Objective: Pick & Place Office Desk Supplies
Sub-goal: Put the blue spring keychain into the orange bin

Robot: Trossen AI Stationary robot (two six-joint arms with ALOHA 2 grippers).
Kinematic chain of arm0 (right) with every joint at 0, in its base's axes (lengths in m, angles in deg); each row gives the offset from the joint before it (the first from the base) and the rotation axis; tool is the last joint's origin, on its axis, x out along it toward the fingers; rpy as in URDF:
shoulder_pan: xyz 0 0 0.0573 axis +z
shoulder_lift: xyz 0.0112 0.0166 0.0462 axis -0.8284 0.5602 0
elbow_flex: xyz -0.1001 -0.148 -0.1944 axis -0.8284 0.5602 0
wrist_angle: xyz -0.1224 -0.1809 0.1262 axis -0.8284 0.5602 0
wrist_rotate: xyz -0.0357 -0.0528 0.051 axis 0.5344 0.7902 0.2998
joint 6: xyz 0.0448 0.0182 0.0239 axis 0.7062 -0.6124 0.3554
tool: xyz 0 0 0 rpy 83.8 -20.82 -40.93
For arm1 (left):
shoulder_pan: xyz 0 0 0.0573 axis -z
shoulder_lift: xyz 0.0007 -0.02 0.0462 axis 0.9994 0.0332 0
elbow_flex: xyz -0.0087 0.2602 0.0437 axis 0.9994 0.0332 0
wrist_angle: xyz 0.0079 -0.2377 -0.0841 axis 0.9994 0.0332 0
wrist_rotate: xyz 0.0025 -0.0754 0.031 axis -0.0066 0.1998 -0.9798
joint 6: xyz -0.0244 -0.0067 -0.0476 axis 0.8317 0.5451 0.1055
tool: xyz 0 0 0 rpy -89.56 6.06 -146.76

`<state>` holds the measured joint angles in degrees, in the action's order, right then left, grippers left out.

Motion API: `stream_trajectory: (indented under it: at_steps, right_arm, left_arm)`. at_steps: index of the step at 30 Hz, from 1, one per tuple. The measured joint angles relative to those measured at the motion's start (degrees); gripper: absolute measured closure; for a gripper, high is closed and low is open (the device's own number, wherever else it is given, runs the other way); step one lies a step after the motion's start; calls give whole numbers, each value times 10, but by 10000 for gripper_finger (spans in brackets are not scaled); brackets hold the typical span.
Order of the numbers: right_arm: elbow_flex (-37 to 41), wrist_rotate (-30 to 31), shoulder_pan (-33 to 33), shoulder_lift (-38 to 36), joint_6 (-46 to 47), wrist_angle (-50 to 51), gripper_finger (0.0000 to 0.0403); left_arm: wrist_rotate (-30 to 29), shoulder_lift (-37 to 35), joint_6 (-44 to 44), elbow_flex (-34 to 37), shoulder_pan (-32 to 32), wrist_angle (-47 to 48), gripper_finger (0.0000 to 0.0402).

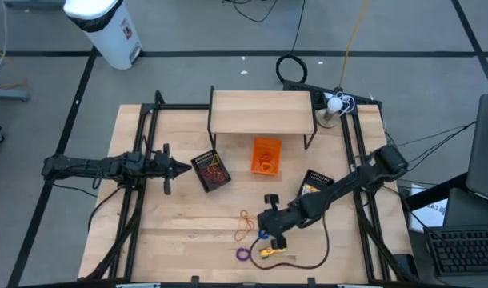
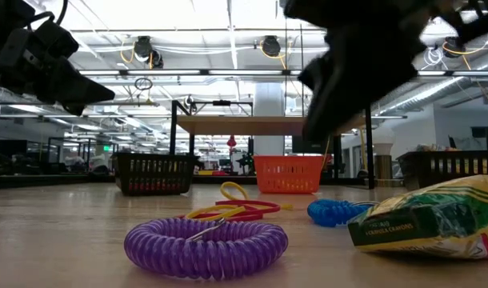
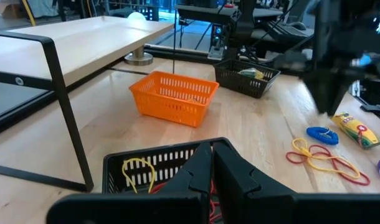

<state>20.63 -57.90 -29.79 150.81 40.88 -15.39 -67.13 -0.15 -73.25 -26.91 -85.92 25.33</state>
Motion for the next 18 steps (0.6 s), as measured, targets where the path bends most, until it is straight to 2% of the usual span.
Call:
stream_trajectory:
  at_steps: [5, 8, 12, 18]
  right_arm:
    - [0, -2, 0, 32, 6, 1, 262]
    - [0, 1, 2, 46, 4, -1, 230]
    - [0, -18, 2, 64, 3, 5, 220]
    - [-3, -30, -2, 84, 4, 12, 242]
  left_arm:
    - [0, 0, 0, 0, 0, -4, 382]
    - [0, 0, 0, 0, 0, -4, 382]
    - [0, 0, 0, 0, 0, -4, 382]
    - [0, 0, -1, 0, 0, -4, 382]
